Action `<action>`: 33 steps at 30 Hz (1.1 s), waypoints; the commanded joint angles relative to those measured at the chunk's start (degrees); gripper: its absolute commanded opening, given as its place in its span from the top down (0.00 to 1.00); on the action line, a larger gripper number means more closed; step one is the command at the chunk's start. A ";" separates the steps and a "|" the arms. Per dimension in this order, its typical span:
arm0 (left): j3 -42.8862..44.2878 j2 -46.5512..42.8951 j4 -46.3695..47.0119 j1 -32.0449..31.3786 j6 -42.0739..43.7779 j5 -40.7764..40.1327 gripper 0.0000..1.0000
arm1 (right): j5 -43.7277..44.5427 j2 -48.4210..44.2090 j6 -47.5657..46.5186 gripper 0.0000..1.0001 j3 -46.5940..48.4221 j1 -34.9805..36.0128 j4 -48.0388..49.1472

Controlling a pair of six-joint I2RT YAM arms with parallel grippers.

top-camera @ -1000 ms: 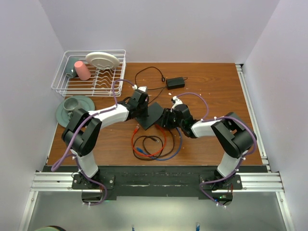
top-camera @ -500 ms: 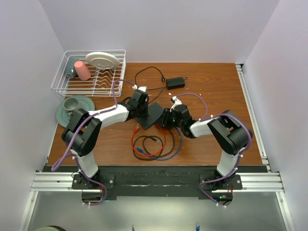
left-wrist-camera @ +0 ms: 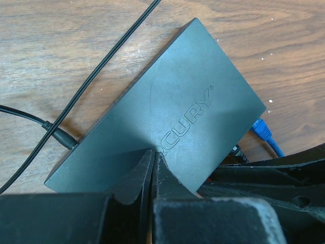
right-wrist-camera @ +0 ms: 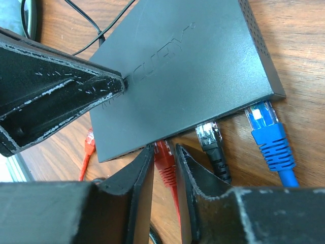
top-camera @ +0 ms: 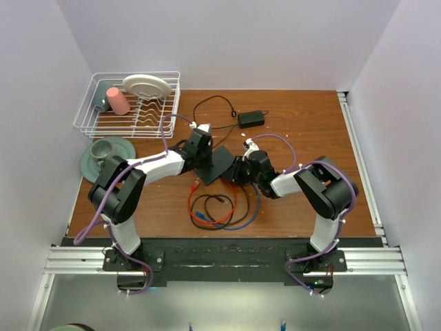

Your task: Pull the plug from the switch port

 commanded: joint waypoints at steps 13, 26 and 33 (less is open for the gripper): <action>-2.63 2.92 -5.26 -0.45 -1.18 0.73 1.00 | 0.03 1.85 -0.66 1.00 0.71 -0.27 -1.68; -0.96 5.47 -4.30 -0.45 -3.03 2.58 1.00 | 0.21 1.05 -1.72 1.00 -2.46 -0.53 -5.01; -0.52 2.76 -4.30 -0.45 -2.68 1.17 1.00 | 0.21 1.23 -2.33 1.00 -3.86 -1.23 -5.55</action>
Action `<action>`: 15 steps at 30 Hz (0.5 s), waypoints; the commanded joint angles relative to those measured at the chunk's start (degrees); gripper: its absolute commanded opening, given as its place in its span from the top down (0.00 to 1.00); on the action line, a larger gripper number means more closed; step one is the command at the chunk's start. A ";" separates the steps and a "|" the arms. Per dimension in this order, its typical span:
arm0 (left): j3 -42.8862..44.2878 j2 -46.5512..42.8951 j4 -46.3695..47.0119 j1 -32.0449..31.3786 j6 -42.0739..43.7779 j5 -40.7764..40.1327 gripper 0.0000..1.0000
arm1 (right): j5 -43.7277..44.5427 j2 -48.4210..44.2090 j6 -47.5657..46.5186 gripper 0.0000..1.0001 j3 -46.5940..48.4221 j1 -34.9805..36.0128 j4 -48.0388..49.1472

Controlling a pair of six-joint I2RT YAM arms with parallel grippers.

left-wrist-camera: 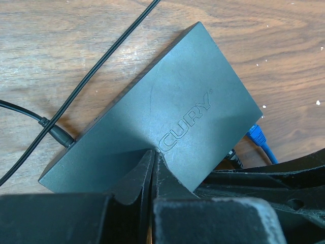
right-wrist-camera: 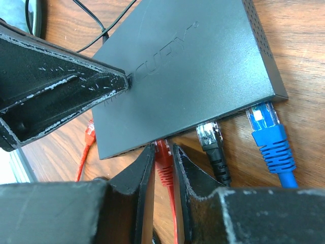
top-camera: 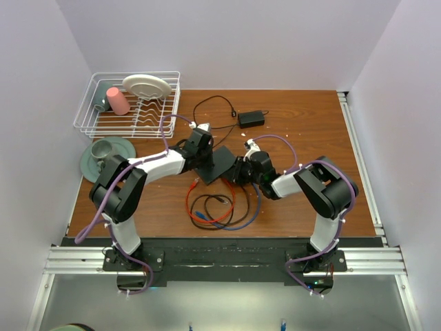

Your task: Pull the plug from the switch port

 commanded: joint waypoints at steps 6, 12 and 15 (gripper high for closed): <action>-1.35 -0.25 -5.37 -0.56 0.41 0.64 1.00 | 0.51 1.72 -2.64 1.00 -1.83 -0.64 -7.62; -1.79 -1.67 -3.53 -2.06 0.32 3.72 1.00 | 0.51 2.15 -3.25 1.00 -1.65 -0.73 -9.29; 0.74 1.31 -3.87 -2.15 0.32 5.47 1.00 | 0.86 1.28 -3.87 1.00 -1.82 -0.73 -11.31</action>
